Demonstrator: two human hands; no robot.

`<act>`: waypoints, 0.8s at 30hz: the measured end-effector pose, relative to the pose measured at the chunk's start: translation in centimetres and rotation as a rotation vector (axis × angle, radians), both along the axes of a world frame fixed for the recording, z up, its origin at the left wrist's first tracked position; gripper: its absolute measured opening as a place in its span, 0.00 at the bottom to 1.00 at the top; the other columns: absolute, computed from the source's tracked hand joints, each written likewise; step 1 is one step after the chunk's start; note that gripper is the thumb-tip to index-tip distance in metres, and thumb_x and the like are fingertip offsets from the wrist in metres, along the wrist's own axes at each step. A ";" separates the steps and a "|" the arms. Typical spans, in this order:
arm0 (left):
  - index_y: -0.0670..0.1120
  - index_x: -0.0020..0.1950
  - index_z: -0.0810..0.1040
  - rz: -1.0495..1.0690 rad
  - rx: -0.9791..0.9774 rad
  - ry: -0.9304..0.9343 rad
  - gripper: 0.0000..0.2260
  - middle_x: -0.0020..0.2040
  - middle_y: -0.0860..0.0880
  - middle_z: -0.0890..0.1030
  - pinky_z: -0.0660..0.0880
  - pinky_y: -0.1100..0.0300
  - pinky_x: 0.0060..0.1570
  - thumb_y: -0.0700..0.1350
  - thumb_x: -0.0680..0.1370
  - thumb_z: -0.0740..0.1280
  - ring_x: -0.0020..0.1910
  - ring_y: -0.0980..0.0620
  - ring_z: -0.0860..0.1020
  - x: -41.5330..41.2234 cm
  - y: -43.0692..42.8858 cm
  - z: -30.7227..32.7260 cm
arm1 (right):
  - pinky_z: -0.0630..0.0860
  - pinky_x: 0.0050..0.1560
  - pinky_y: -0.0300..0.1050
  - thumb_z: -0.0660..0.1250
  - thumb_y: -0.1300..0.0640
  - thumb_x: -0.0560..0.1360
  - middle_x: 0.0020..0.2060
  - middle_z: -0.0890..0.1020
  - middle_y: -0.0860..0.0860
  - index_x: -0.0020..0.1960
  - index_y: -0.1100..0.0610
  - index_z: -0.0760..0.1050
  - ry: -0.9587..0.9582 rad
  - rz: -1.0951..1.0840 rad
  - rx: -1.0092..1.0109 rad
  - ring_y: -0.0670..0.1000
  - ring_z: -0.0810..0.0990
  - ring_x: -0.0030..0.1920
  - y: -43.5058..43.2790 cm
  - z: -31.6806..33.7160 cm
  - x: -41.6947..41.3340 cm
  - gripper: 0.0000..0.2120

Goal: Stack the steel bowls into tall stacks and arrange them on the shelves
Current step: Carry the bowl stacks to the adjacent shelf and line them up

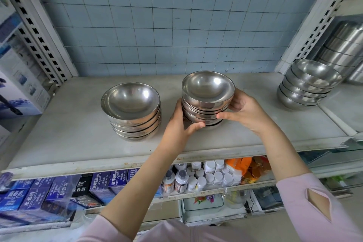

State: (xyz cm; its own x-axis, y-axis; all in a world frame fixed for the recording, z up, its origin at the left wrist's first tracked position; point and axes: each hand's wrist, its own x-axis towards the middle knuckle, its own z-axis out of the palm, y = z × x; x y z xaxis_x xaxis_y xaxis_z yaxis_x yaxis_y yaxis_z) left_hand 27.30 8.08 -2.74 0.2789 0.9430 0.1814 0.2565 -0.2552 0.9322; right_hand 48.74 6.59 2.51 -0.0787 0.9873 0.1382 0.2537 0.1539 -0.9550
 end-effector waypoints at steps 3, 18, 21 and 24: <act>0.53 0.71 0.62 -0.009 -0.003 -0.007 0.34 0.62 0.55 0.78 0.73 0.61 0.61 0.51 0.71 0.75 0.62 0.56 0.76 0.0 0.0 -0.1 | 0.73 0.62 0.35 0.78 0.66 0.60 0.61 0.80 0.45 0.64 0.48 0.72 0.026 0.008 0.004 0.41 0.79 0.62 0.1 -0.2 0.0 0.36; 0.50 0.75 0.56 -0.028 -0.138 -0.012 0.47 0.70 0.52 0.73 0.69 0.57 0.69 0.51 0.64 0.81 0.67 0.60 0.73 -0.1 0.1 -0.7 | 0.75 0.64 0.56 0.73 0.33 0.66 0.69 0.75 0.50 0.75 0.48 0.63 0.185 0.062 -0.100 0.54 0.72 0.71 -0.6 -1.1 -0.6 0.44; 0.55 0.68 0.65 -0.025 -0.125 -0.039 0.36 0.62 0.55 0.78 0.72 0.68 0.62 0.41 0.67 0.79 0.59 0.65 0.76 -0.2 -0.1 -0.3 | 0.75 0.63 0.60 0.73 0.34 0.67 0.71 0.73 0.54 0.77 0.50 0.61 0.213 0.049 -0.114 0.57 0.71 0.72 -1.0 -1.1 -0.6 0.46; 0.51 0.73 0.64 -0.059 -0.072 -0.049 0.39 0.62 0.56 0.78 0.72 0.69 0.62 0.44 0.66 0.80 0.61 0.62 0.76 0.2 -0.9 0.7 | 0.77 0.61 0.57 0.74 0.35 0.68 0.69 0.74 0.55 0.77 0.51 0.61 0.246 0.016 -0.102 0.58 0.72 0.71 -2.1 -1.0 0.3 0.45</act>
State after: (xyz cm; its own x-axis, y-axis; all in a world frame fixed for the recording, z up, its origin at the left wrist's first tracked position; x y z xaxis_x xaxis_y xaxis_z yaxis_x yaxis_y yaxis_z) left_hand 27.52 7.20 -2.06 0.3272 0.9362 0.1287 0.1970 -0.2008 0.9596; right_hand 49.00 4.51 1.51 -0.0703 0.9960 0.0545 0.0100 0.0554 -0.9984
